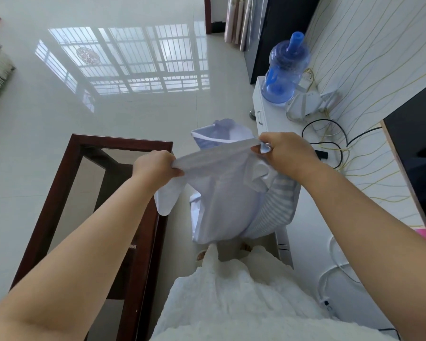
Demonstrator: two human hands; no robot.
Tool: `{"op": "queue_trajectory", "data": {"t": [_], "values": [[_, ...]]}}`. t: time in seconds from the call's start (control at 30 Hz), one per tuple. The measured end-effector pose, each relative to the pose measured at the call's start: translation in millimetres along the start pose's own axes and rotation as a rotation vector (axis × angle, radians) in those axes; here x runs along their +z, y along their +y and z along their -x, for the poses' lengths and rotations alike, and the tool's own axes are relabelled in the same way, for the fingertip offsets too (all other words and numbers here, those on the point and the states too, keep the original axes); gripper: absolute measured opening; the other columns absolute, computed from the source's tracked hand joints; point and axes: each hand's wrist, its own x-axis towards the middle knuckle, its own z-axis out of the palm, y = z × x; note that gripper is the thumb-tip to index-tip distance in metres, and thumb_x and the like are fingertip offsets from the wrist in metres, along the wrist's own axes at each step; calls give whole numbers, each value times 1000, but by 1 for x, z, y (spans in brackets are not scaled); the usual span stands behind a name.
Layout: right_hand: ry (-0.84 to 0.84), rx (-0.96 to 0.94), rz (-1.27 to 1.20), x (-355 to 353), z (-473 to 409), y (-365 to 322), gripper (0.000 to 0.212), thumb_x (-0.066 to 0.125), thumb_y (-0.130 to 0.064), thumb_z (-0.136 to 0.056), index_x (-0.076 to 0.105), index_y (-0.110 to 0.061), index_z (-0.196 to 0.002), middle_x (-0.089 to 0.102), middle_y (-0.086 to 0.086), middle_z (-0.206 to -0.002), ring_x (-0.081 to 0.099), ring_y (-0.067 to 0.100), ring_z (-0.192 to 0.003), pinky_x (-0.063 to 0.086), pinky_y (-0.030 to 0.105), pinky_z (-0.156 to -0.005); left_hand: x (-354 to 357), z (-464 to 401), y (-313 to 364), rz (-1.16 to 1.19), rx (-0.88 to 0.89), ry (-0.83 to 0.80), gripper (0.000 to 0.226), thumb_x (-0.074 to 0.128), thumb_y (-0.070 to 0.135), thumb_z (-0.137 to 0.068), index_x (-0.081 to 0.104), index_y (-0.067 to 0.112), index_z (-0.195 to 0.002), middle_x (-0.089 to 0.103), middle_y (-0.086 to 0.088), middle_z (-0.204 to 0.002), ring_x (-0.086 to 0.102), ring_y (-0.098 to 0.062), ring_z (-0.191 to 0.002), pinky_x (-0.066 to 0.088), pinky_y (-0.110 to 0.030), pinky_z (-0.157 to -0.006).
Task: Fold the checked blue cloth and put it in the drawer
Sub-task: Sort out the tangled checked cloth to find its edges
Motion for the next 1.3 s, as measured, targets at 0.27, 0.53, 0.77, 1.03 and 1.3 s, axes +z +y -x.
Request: {"op": "queue_trajectory", "data": {"t": [0.27,0.53,0.77,1.03,1.3], "values": [[355,113,-102,-30,-24,34,32,50,-30,-94,41,-19,-65,54,12,-73,54,35,-75,34,32,-61,-39,3,-53,99,-169,68,27,63,48,-85,64,21,-89,66,-6,-91,55,-28,-89,40,-40,-89],[518,256,-241,-33,-36,42,20,41,-24,-98,51,-10,-87,55,13,-84,51,31,-80,30,30,-63,-65,31,-72,1403,-88,258,18,59,9,-89,72,15,-102,71,-9,-97,65,-27,-94,57,-39,-79],[356,215,-532,12,-20,-15,45,37,-11,-99,34,-12,-145,25,16,-143,37,17,-122,21,5,-103,-61,44,9,1876,-170,270,31,67,3,-81,67,1,-112,69,-11,-95,65,-21,-85,54,-24,-62],[370,118,-169,-3,12,-52,39,29,-27,-101,41,-30,-138,58,10,-122,59,32,-99,36,30,-71,-77,66,24,1127,20,635,47,60,22,-92,43,18,-49,36,18,-35,33,-1,-36,27,-7,-45],[-135,-95,-907,12,37,-101,11,48,-28,-97,48,-17,-99,55,8,-71,61,4,-53,54,23,-50,-43,86,59,1457,89,191,31,60,34,-92,74,11,-76,67,-16,-72,62,-26,-71,54,-51,-76]]}}
